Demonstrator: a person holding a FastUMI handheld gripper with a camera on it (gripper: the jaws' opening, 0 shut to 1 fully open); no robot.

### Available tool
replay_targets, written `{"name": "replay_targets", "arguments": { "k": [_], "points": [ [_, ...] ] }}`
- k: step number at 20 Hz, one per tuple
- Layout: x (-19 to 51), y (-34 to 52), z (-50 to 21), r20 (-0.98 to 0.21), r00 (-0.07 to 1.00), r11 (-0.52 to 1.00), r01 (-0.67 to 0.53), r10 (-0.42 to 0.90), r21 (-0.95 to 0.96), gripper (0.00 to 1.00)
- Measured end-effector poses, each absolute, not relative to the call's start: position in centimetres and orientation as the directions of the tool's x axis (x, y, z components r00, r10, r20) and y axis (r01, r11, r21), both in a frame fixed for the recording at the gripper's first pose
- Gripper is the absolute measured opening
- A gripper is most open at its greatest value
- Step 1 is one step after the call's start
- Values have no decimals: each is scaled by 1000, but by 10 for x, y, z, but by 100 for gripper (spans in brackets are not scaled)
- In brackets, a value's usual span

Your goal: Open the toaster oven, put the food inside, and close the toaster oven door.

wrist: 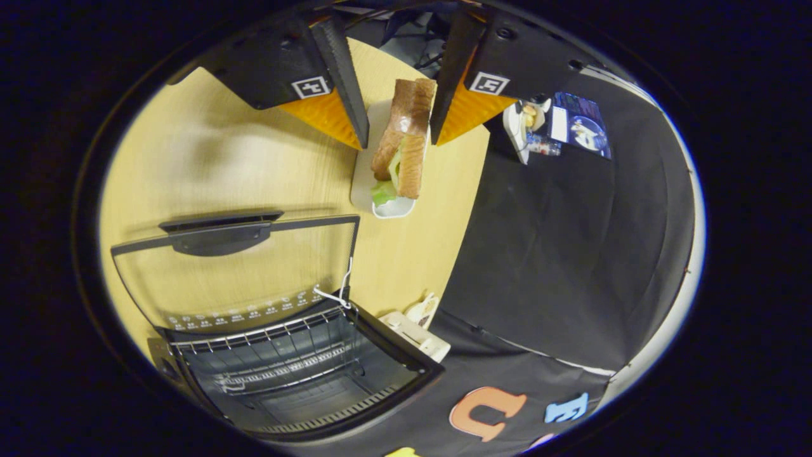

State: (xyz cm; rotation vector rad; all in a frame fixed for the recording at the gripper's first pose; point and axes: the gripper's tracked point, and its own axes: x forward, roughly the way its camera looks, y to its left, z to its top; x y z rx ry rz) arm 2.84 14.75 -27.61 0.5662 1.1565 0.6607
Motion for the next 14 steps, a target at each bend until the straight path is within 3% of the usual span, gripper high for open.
{"name": "replay_targets", "arguments": {
  "k": [5, 14],
  "points": [
    [25, 152, -275, -592, 191, 616, -103, 783, 781, 47],
    [20, 155, -253, -549, 235, 585, -126, 802, 801, 39]
  ]
}}
